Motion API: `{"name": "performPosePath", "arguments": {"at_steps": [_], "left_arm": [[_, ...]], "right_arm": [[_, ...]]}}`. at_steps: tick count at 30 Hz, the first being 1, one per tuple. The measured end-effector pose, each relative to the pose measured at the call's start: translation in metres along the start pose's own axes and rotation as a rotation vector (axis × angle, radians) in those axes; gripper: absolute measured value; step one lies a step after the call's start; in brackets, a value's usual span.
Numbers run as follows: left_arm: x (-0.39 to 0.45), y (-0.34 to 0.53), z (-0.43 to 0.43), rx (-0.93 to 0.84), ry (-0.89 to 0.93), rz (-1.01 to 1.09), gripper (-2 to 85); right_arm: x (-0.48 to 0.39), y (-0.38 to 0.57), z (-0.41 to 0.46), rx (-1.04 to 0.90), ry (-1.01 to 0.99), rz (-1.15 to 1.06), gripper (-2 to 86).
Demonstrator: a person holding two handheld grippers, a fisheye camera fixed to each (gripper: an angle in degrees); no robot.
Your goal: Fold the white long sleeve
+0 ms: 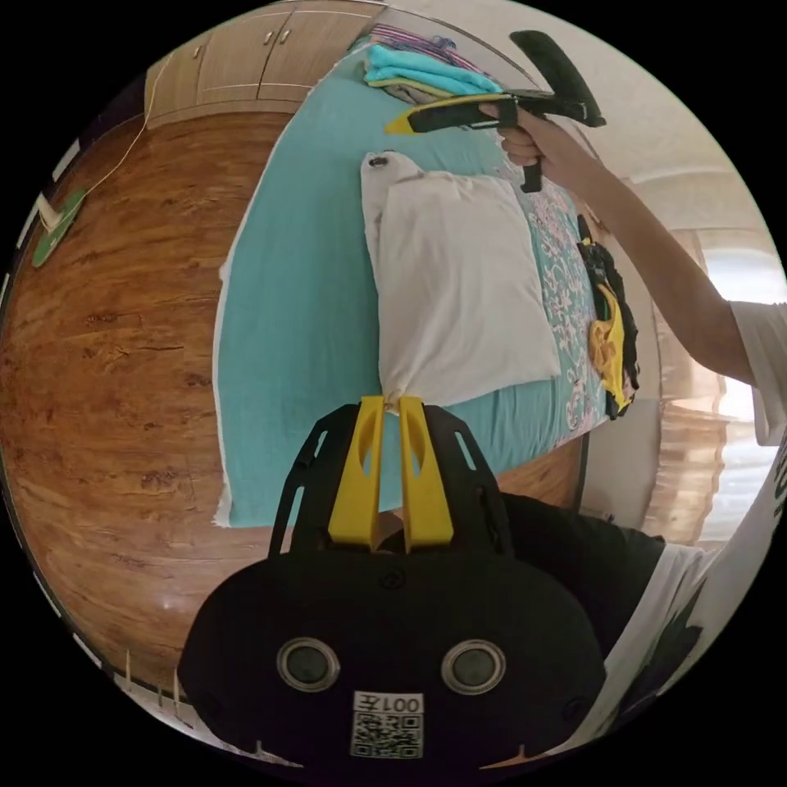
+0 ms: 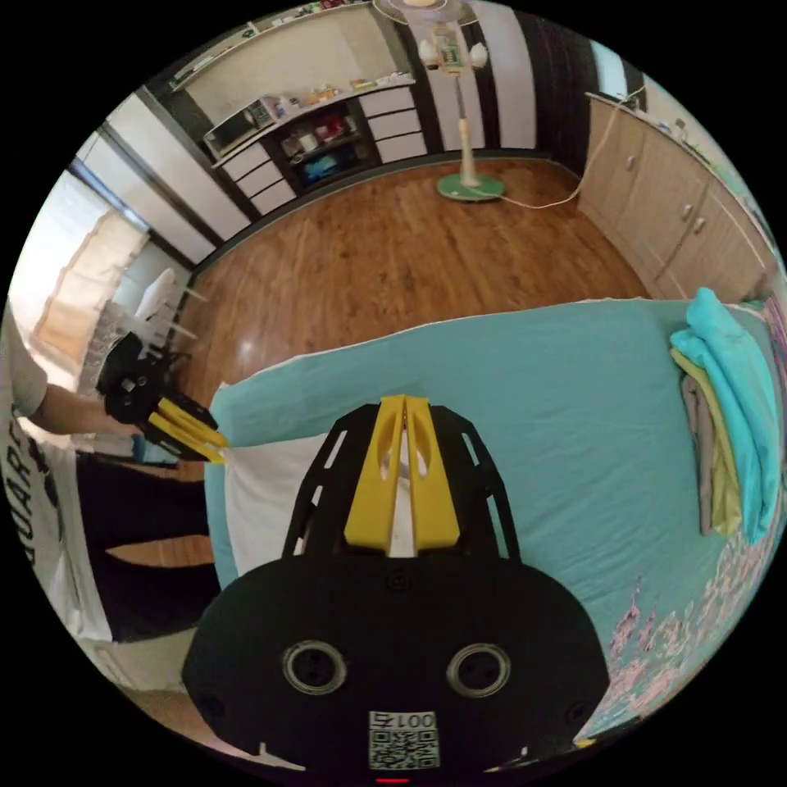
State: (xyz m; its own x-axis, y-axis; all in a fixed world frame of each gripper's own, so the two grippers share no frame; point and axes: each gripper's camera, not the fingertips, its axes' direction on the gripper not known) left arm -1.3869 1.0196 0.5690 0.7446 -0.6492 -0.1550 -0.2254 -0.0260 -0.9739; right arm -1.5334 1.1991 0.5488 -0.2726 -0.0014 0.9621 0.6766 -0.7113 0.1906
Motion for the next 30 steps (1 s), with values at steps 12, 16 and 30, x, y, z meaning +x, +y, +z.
{"name": "performPosePath", "arguments": {"at_steps": [12, 16, 30], "left_arm": [[0.032, -0.016, -0.016, 0.011, -0.022, 0.059, -1.0], [0.045, -0.019, -0.023, 0.050, -0.079, 0.044, -1.2], [0.107, -0.069, -0.059, -0.131, -0.367, -0.025, -0.9]], "right_arm": [[-0.068, -0.009, 0.037, -0.372, 0.027, -0.292, 1.8], [-0.077, -0.013, 0.019, -0.320, 0.084, -0.256, 0.7], [-0.115, 0.117, -0.088, -0.077, 0.866, -0.057, 4.1]]}}
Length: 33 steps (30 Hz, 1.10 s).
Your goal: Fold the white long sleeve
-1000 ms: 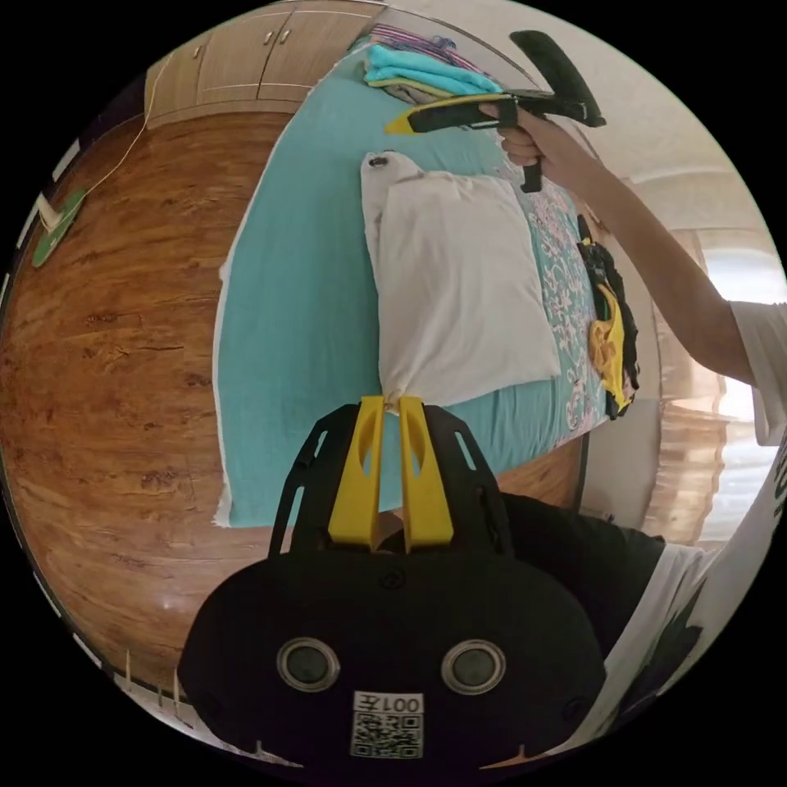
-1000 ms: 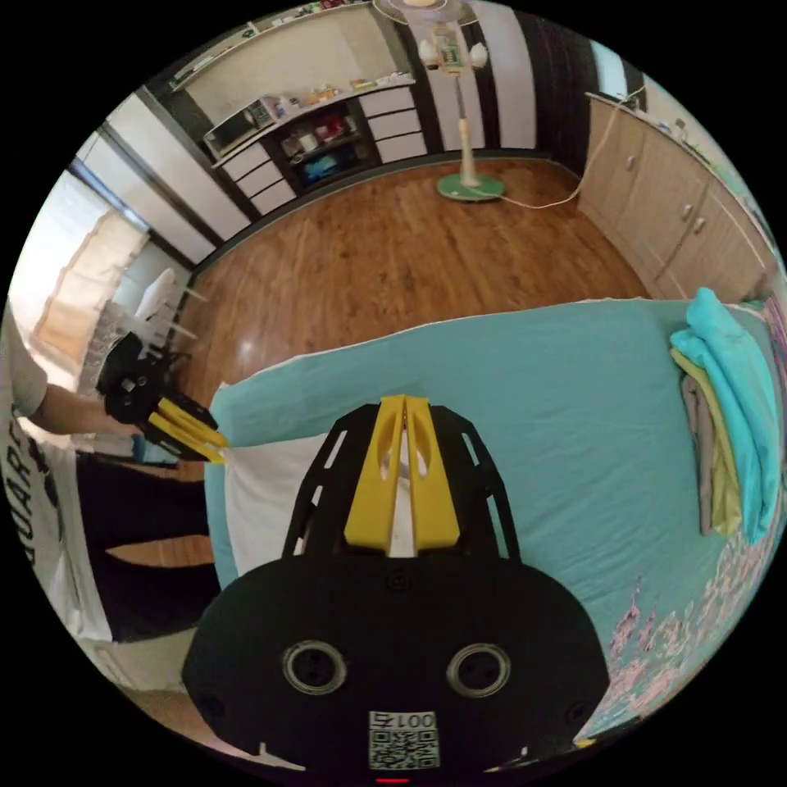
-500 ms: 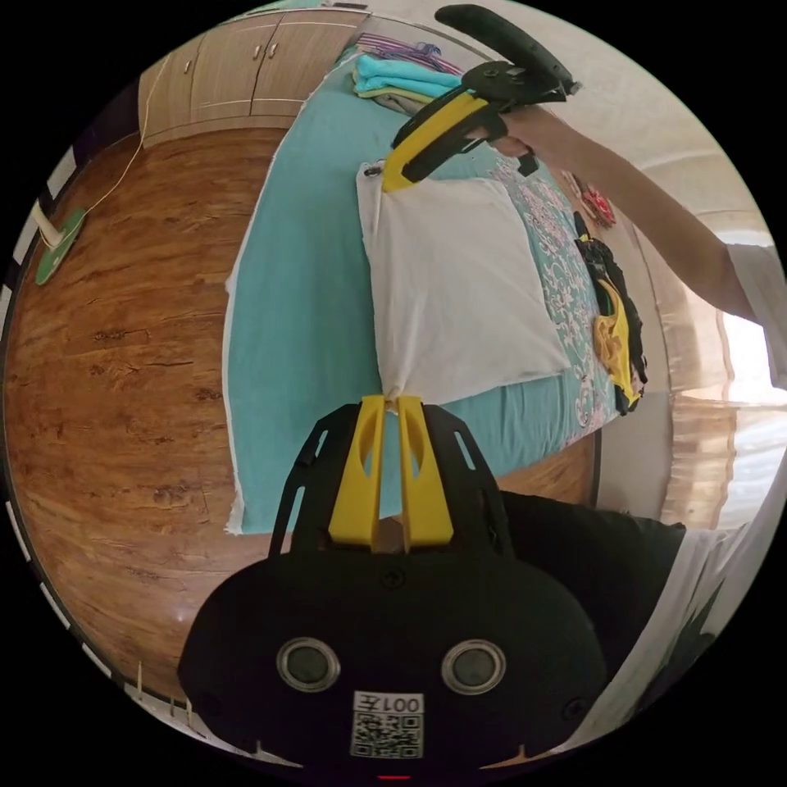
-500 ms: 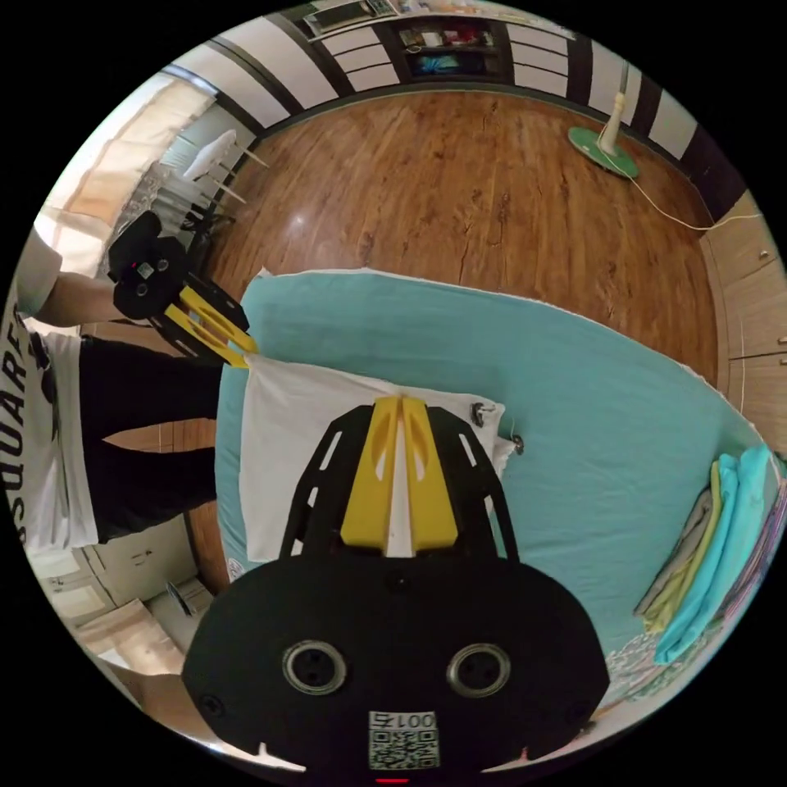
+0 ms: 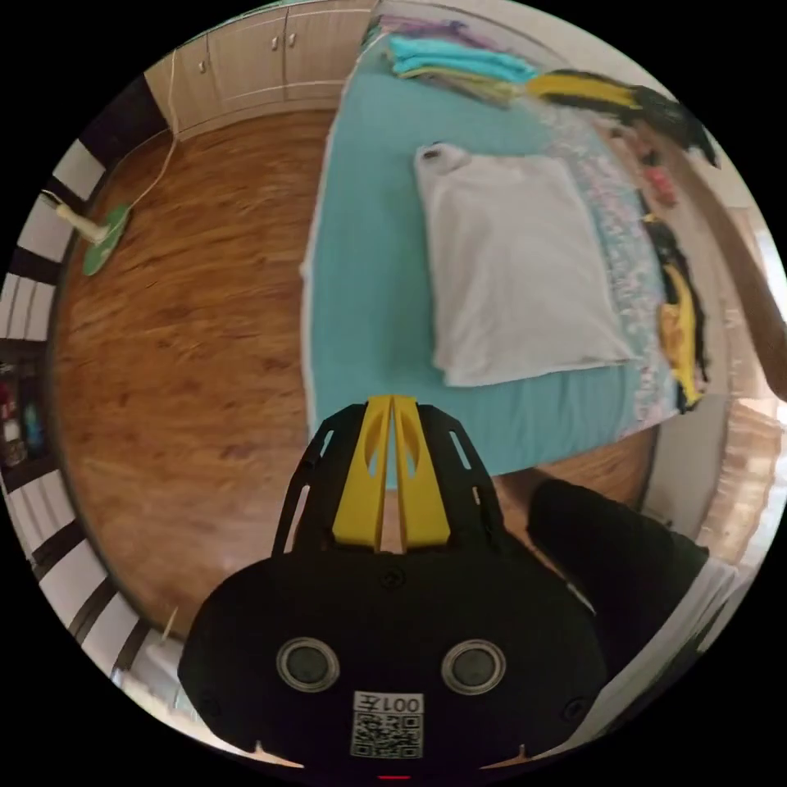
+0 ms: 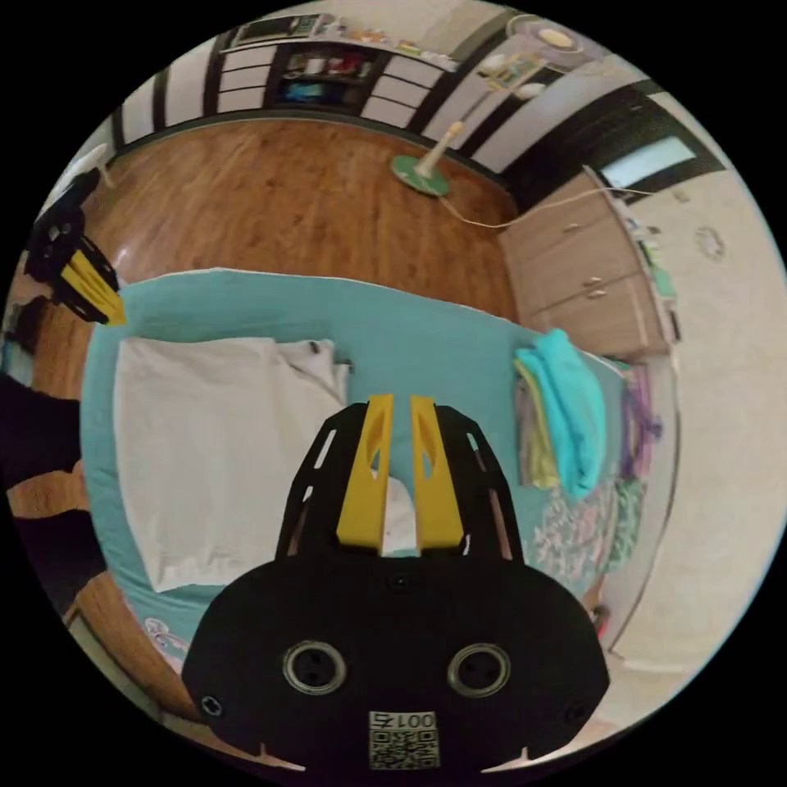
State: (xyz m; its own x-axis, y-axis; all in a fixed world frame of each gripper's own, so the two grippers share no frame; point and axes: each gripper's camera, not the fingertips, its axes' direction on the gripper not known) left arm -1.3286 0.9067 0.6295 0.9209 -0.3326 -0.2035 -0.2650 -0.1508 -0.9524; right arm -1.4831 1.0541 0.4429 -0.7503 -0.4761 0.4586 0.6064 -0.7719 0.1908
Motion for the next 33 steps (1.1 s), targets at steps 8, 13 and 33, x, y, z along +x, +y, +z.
{"name": "performPosePath", "arguments": {"at_steps": [8, 13, 33], "left_arm": [[0.051, -0.088, -0.069, 0.261, 0.009, 0.192, -1.0], [0.110, -0.187, -0.094, 0.381, 0.021, 0.521, -1.2], [0.252, -0.403, -0.127, 0.018, 0.143, 1.034, 3.1]], "right_arm": [[0.039, 0.144, 0.014, -0.139, -0.182, 0.214, 7.4], [0.047, 0.178, 0.034, -0.081, -0.363, 0.237, 8.6], [0.174, 0.295, 0.084, -0.071, -0.793, 0.101, 15.0]]}}
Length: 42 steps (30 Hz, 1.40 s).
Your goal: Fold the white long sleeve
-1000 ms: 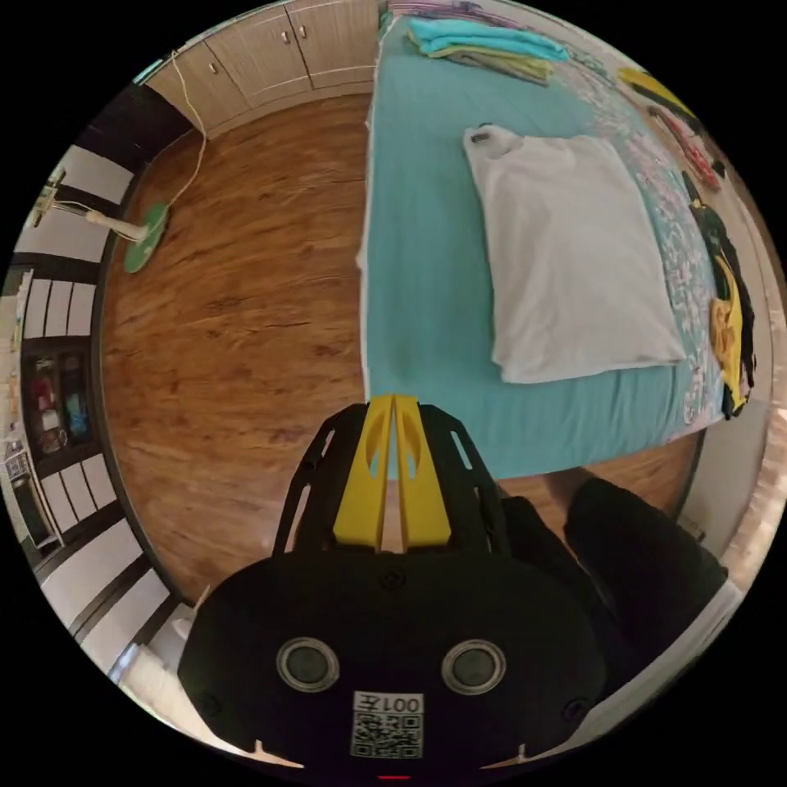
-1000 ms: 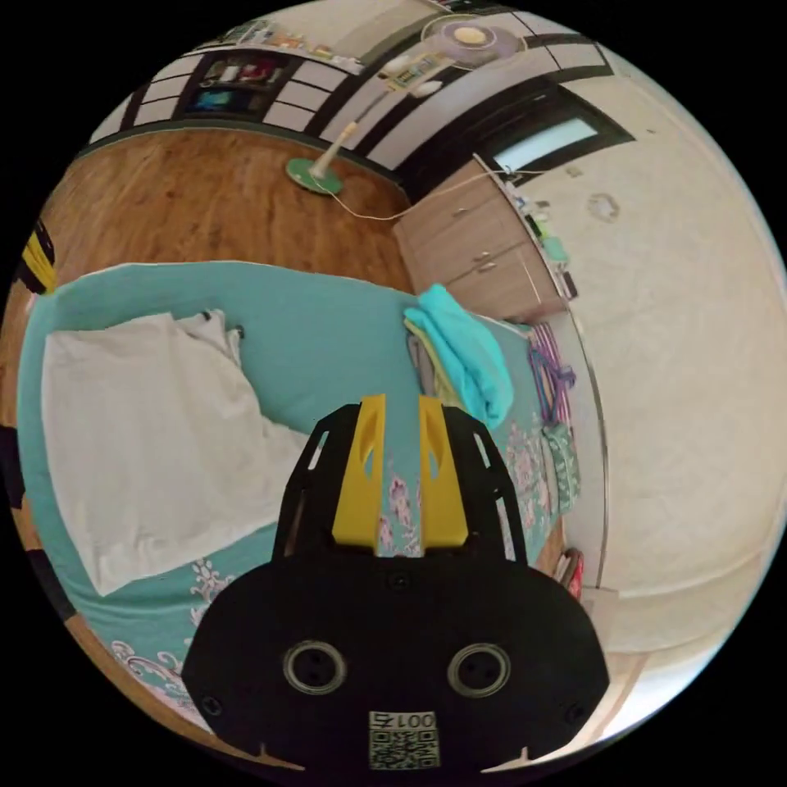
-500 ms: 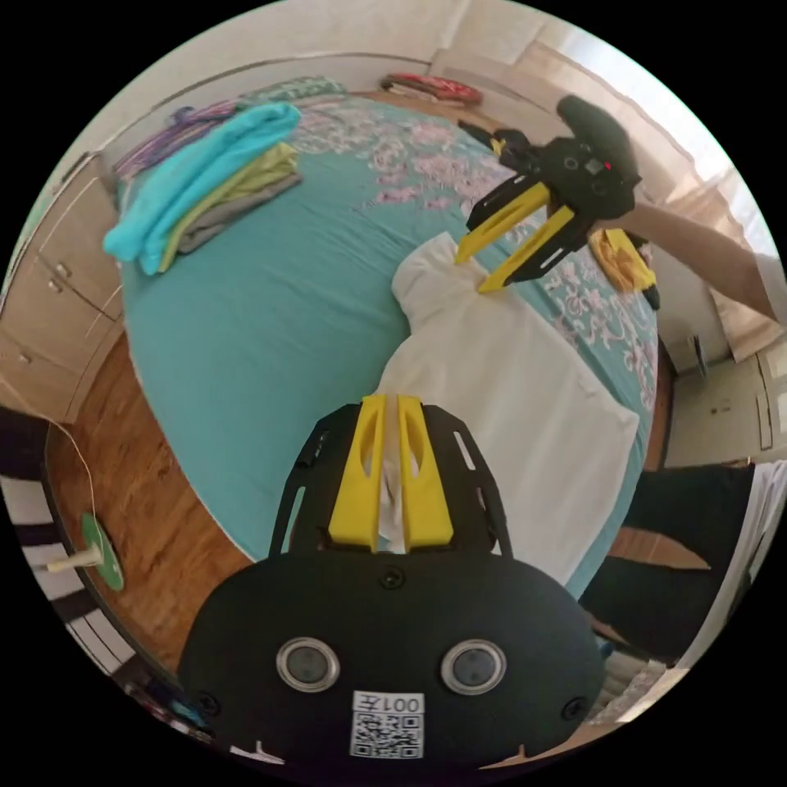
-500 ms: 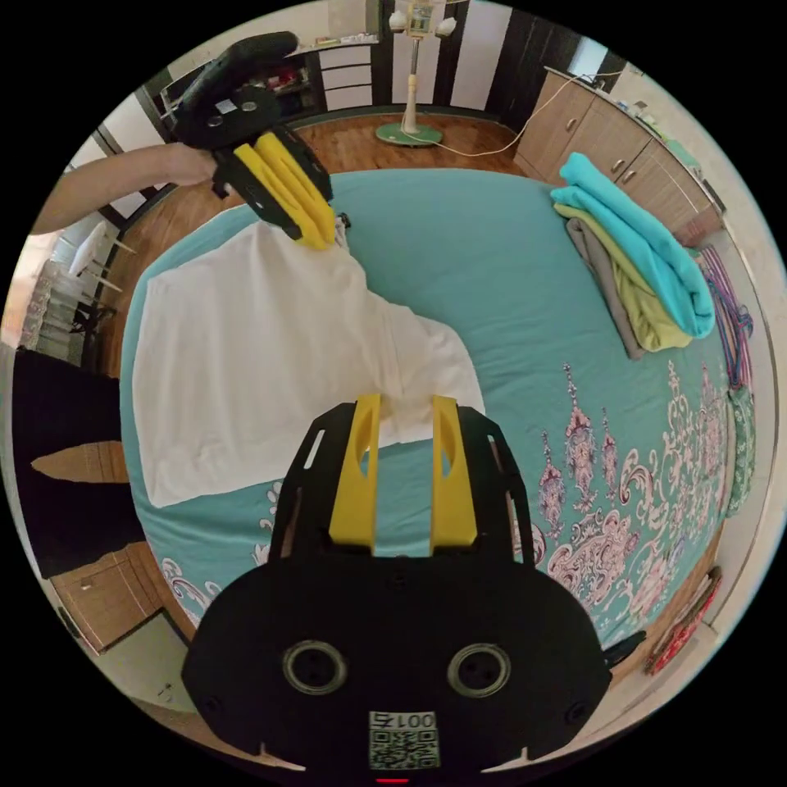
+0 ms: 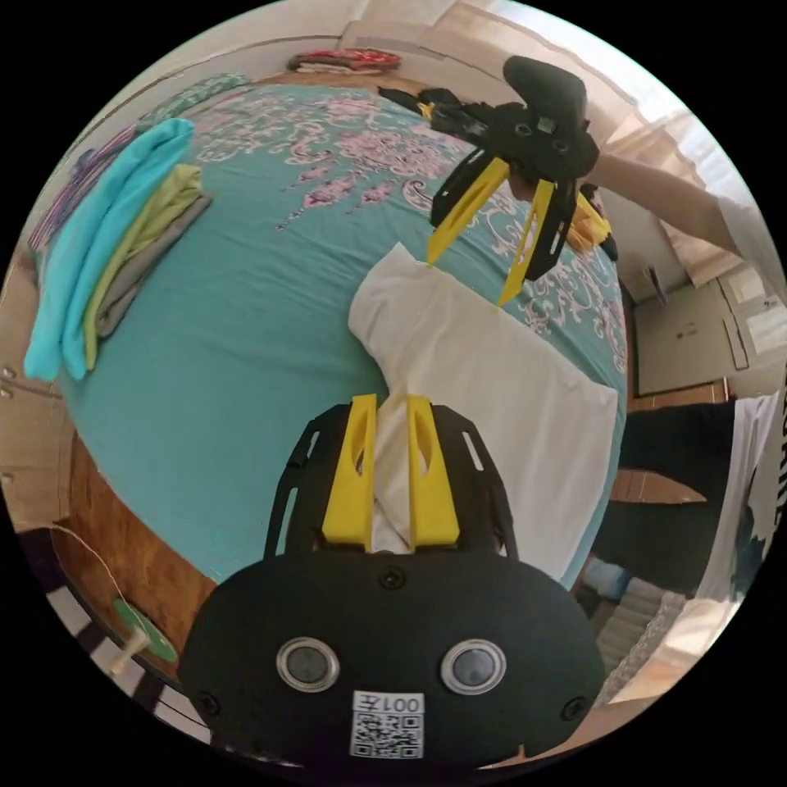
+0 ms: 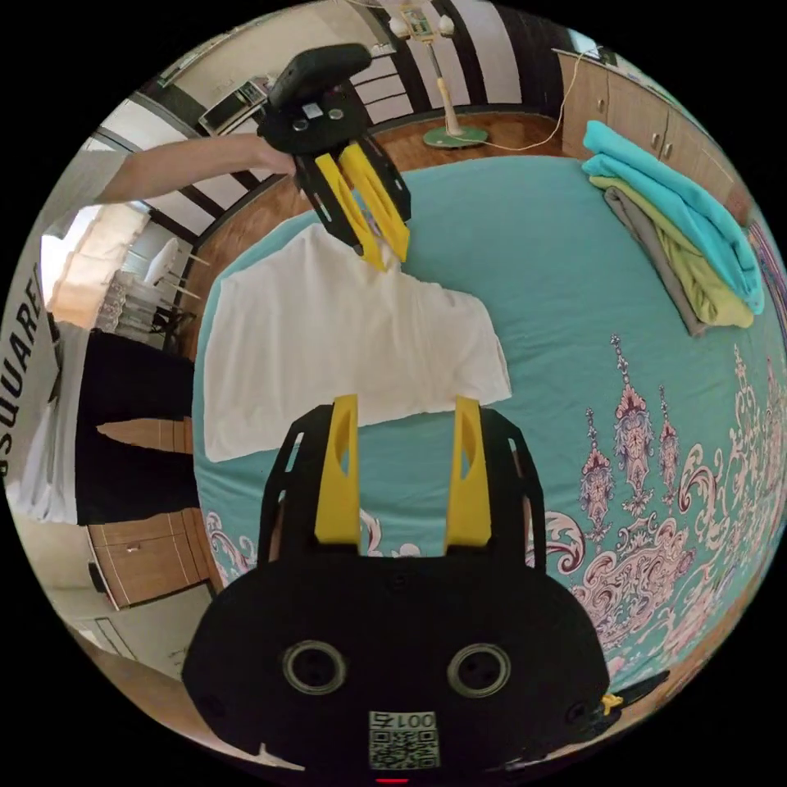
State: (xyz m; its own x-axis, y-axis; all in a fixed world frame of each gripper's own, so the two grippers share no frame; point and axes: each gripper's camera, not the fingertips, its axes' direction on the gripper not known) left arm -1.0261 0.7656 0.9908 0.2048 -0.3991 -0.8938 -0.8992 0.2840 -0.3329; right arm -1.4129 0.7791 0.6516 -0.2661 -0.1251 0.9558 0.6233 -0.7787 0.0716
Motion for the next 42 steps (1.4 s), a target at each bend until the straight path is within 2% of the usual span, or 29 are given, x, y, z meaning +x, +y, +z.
{"name": "performPosePath", "arguments": {"at_steps": [4, 6, 12, 14, 19, 22, 24, 26, 29, 34, 39, 42], "left_arm": [[-0.017, -0.037, 0.011, -0.124, 0.124, 0.086, 3.1], [-0.034, -0.053, 0.008, -0.163, 0.202, 0.097, 2.3], [-0.072, -0.072, -0.004, -0.136, 0.388, 0.132, -1.1], [-0.080, -0.073, -0.011, -0.108, 0.406, 0.123, -1.2], [-0.096, -0.076, -0.011, -0.093, 0.390, 0.063, -0.4], [-0.103, -0.079, -0.007, -0.109, 0.350, 0.038, 2.8], [-0.108, -0.081, 0.001, -0.149, 0.356, 0.041, 4.7], [-0.112, -0.082, 0.004, -0.154, 0.367, 0.042, 5.4], [-0.122, -0.079, 0.008, -0.162, 0.407, 0.041, 6.3], [-0.138, -0.069, 0.015, -0.156, 0.471, 0.035, 8.0], [-0.148, -0.050, 0.023, -0.131, 0.486, 0.029, 8.7], [-0.152, -0.036, 0.028, -0.128, 0.477, 0.035, 8.7]], "right_arm": [[0.029, 0.006, 0.002, -0.029, -0.021, -0.013, 15.5], [0.054, 0.018, -0.010, -0.002, -0.106, 0.005, 15.7], [0.122, 0.044, -0.032, -0.001, -0.358, 0.005, 15.0], [0.136, 0.051, -0.040, -0.030, -0.384, -0.011, 14.3], [0.167, 0.091, -0.074, 0.003, -0.276, 0.037, 13.1], [0.195, 0.125, -0.078, 0.114, -0.412, 0.190, 14.2], [0.218, 0.151, -0.066, 0.233, -0.621, 0.331, 14.8], [0.231, 0.164, -0.056, 0.316, -0.722, 0.419, 14.9], [0.246, 0.173, -0.049, 0.406, -0.769, 0.493, 14.6], [0.267, 0.184, -0.055, 0.382, -0.769, 0.491, 14.1], [0.285, 0.195, -0.060, 0.485, -1.037, 0.439, 13.3], [0.284, 0.191, -0.059, 0.379, -0.907, 0.439, 13.2]]}}
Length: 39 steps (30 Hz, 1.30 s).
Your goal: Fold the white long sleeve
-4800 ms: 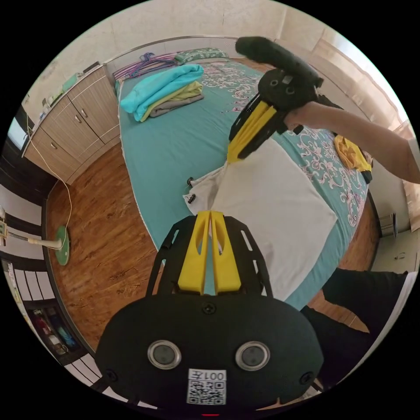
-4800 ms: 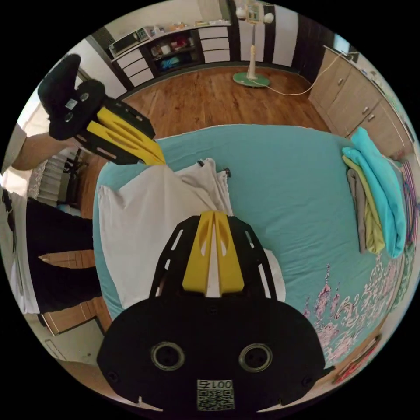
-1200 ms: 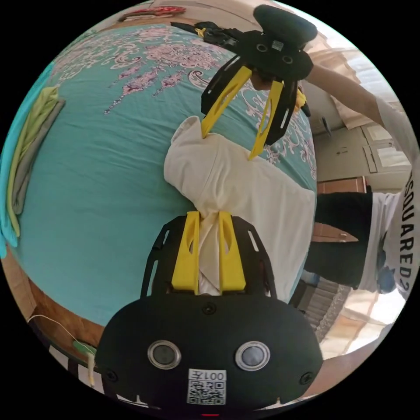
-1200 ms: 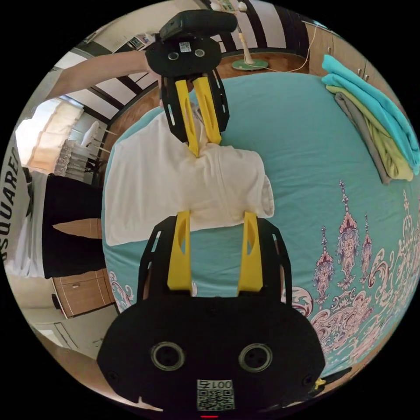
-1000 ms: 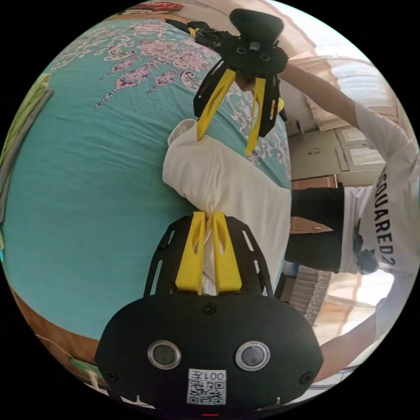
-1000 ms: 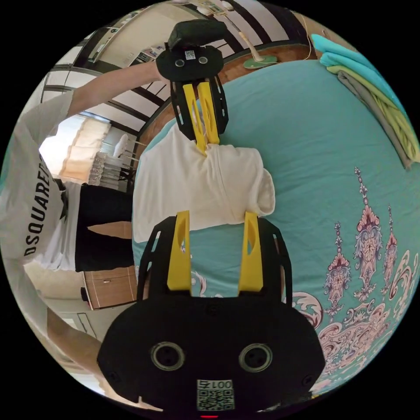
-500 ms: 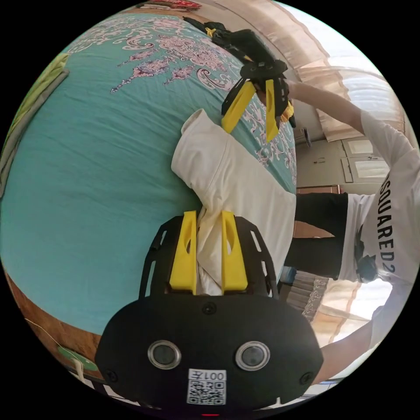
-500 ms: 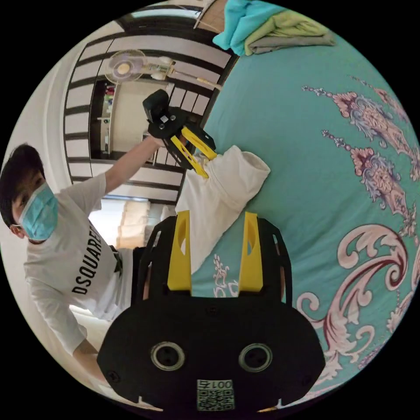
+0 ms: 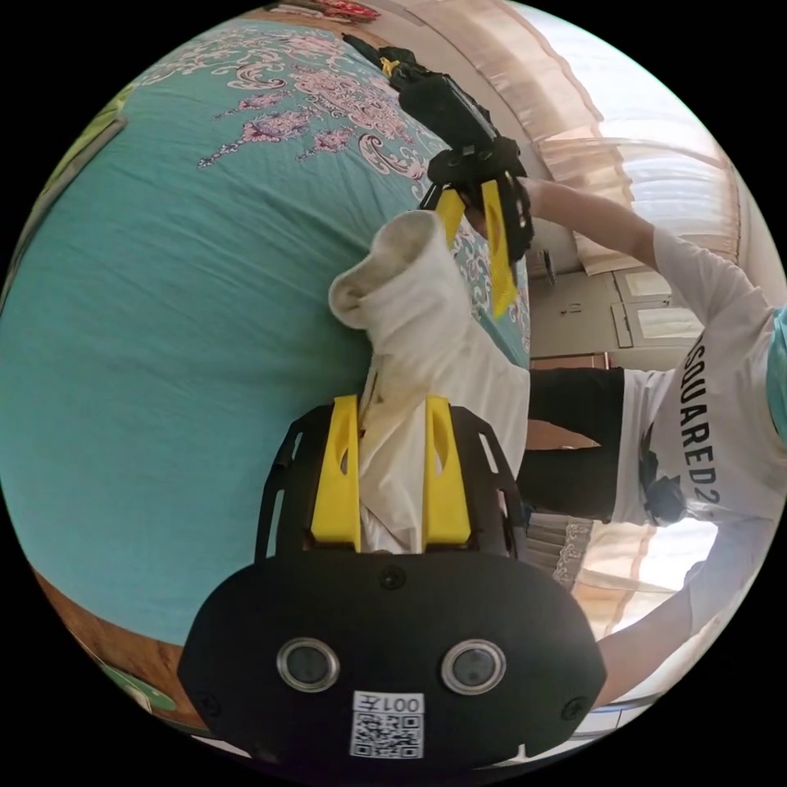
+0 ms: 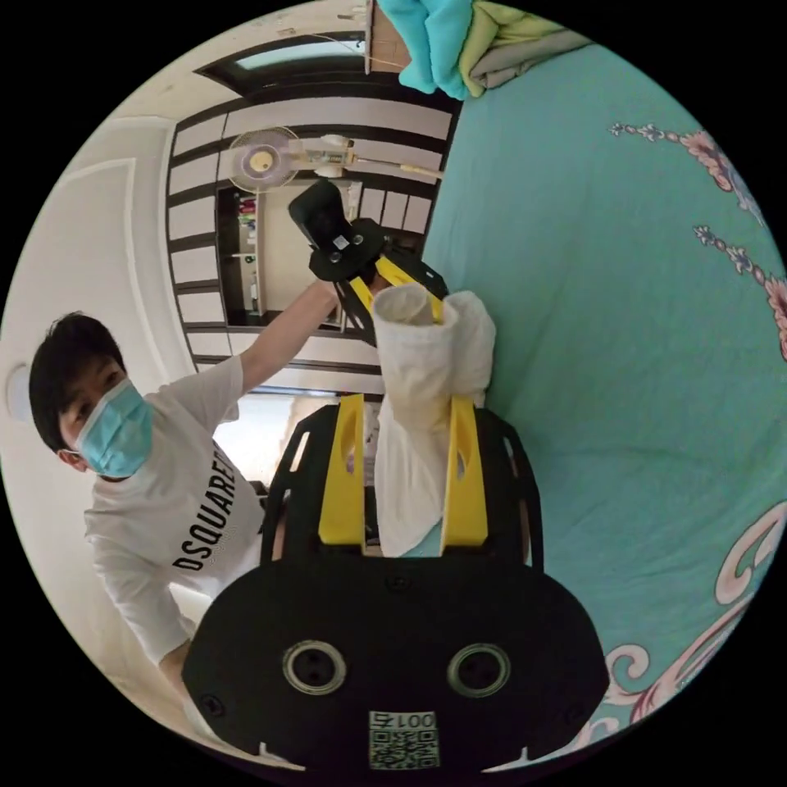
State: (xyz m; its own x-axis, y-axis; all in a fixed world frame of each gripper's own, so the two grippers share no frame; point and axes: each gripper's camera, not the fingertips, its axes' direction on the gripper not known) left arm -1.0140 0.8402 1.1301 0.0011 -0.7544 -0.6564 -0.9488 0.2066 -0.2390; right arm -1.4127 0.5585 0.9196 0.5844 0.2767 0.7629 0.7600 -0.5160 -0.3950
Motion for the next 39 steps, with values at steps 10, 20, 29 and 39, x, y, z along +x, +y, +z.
{"name": "performPosePath", "arguments": {"at_steps": [10, 20, 29, 39], "left_arm": [[0.003, 0.133, -0.023, 0.391, -0.164, -0.169, 8.3], [0.089, 0.359, 0.110, 0.759, 0.096, -0.784, 6.8], [0.083, 0.392, 0.224, 1.180, 0.722, -1.144, 11.9], [0.077, 0.426, 0.231, 1.711, 1.116, -1.172, 22.8]], "right_arm": [[-0.004, 0.070, 0.001, -0.129, 0.077, 0.065, 13.8], [-0.023, 0.228, 0.062, 0.320, -0.068, 0.299, 14.0], [-0.011, 0.232, 0.090, 0.399, -0.271, 0.397, 3.7], [-0.077, 0.243, 0.112, 0.571, -0.486, 0.501, -0.1]]}}
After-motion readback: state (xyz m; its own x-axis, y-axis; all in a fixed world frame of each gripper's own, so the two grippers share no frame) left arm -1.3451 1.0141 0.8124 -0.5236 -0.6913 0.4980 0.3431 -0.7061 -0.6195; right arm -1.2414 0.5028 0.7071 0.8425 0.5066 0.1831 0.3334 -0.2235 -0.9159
